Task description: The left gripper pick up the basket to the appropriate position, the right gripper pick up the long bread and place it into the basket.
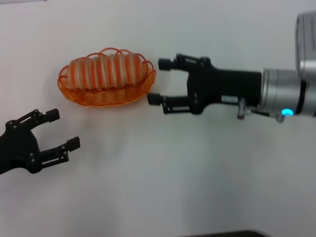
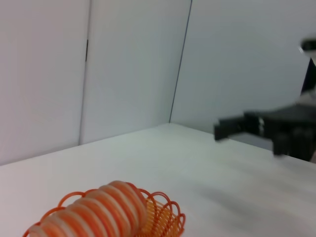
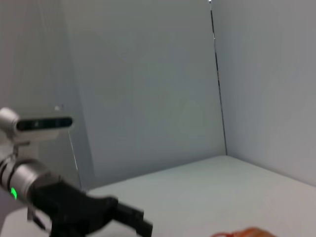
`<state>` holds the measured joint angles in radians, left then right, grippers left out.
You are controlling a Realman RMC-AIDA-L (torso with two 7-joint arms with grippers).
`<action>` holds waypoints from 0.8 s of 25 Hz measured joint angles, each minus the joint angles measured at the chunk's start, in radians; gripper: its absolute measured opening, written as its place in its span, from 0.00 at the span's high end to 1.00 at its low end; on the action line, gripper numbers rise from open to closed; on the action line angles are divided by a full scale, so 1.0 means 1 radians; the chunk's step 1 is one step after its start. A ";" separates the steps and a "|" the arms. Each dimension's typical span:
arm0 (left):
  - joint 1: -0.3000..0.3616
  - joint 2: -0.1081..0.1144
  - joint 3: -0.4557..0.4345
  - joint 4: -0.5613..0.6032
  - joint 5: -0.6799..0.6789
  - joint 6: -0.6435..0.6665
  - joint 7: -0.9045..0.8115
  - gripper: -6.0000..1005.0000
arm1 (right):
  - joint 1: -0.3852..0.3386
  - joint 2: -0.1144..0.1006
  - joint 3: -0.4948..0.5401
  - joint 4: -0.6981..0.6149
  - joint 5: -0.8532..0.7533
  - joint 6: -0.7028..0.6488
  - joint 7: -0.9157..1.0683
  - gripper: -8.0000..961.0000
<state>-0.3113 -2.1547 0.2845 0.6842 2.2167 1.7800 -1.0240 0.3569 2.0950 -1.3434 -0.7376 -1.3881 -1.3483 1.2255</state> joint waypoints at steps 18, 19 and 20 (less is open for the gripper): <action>0.007 -0.002 -0.032 -0.047 -0.028 -0.015 -0.018 0.20 | -0.054 -0.007 0.105 0.245 -0.016 -0.049 -0.251 0.06; 0.007 -0.002 -0.033 -0.052 -0.028 -0.022 -0.018 0.20 | -0.054 -0.007 0.107 0.247 -0.022 -0.043 -0.254 0.06; 0.007 -0.002 -0.032 -0.058 -0.028 -0.032 -0.018 0.21 | -0.054 -0.007 0.108 0.248 -0.025 -0.036 -0.258 0.06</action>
<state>-0.3041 -2.1564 0.2521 0.6265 2.1891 1.7479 -1.0420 0.3028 2.0881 -1.2350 -0.4897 -1.4133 -1.3839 0.9677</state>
